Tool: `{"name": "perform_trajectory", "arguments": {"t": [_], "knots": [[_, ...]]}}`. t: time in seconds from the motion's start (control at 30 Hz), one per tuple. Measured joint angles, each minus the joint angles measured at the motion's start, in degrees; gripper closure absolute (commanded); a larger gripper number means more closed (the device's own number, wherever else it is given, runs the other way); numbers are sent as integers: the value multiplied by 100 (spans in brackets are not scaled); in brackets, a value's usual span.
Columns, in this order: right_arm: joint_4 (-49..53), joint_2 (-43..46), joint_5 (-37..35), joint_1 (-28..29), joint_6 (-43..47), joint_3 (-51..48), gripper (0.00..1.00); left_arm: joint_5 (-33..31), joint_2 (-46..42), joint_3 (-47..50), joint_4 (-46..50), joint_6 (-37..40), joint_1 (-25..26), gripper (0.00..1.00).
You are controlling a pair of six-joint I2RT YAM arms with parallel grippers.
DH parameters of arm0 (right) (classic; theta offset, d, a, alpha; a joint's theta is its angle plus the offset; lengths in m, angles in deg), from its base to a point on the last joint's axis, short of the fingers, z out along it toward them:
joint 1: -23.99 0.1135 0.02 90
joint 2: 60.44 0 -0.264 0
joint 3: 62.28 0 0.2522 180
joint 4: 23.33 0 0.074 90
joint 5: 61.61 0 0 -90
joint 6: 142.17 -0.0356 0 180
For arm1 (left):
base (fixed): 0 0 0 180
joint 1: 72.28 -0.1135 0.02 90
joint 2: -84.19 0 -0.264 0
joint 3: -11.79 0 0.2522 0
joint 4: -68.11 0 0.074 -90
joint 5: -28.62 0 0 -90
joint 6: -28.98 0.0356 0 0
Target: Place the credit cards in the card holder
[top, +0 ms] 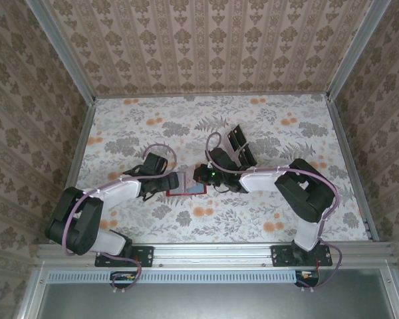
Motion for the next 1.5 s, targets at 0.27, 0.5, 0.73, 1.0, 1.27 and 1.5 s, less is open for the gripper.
{"name": "perform_trajectory", "arguments": {"t": [0.27,0.5,0.73,1.0,1.27,1.5], "knots": [[-640,0,-240,63,-201,-225,100,-2,-2,0,0,-7,0,0],[-870,0,-280,109,-264,-249,100,-17,-2,0,-2,-37,0,0],[-979,-39,-334,122,-299,-289,100,-20,-2,0,-4,-39,0,0],[-1158,-111,-428,125,-402,-487,100,-20,-2,0,-4,-39,0,0],[-1486,-214,-424,125,-470,-581,100,-24,-2,0,-2,-39,4,0],[-1622,-214,-422,125,-555,-678,100,-24,-2,0,-2,-39,4,0]]}}
